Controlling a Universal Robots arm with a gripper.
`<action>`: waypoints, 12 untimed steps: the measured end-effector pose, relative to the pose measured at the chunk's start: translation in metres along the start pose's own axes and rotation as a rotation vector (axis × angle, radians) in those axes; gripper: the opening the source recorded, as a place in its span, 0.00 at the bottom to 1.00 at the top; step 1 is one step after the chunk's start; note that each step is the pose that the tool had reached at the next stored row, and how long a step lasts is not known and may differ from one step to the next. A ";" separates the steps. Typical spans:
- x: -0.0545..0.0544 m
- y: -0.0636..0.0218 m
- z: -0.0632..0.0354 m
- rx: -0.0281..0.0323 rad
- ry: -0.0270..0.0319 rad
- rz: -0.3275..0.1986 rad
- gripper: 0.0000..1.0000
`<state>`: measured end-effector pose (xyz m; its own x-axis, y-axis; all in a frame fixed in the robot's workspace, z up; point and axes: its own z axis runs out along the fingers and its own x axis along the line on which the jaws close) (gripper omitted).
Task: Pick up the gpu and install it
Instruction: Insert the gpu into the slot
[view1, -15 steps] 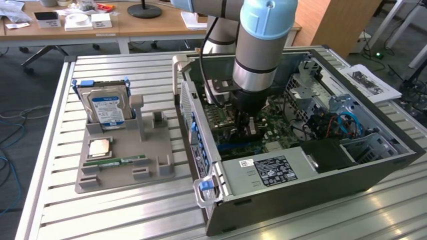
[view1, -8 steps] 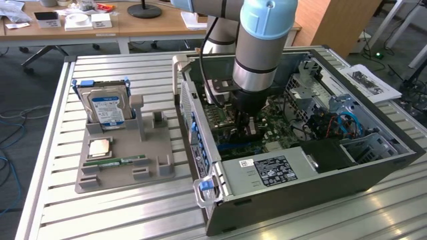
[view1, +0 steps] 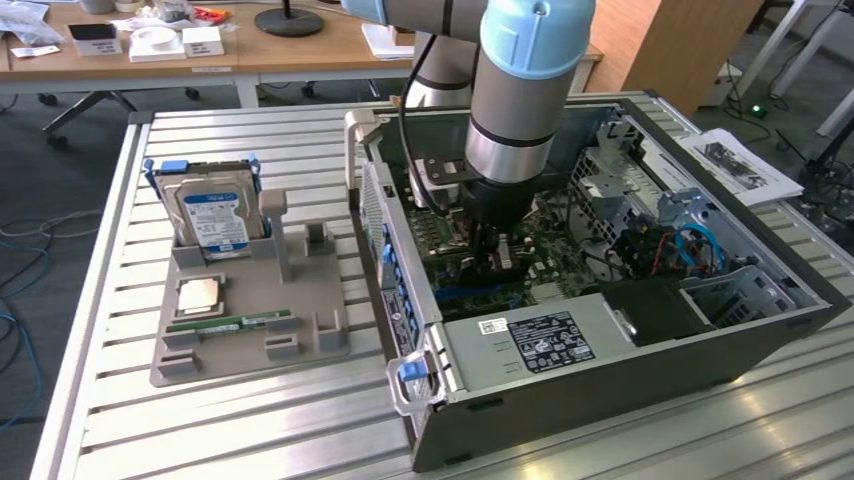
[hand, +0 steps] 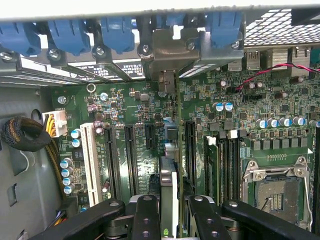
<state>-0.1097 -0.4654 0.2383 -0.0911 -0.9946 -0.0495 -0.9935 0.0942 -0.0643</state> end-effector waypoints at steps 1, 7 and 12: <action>0.000 0.0000 0.0000 -0.0001 0.0000 0.000 0.27; 0.000 0.0000 -0.0006 0.0001 -0.0005 -0.002 0.27; 0.000 -0.0002 -0.0024 0.0002 -0.0011 -0.003 0.27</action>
<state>-0.1097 -0.4653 0.2408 -0.0883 -0.9948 -0.0505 -0.9937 0.0915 -0.0646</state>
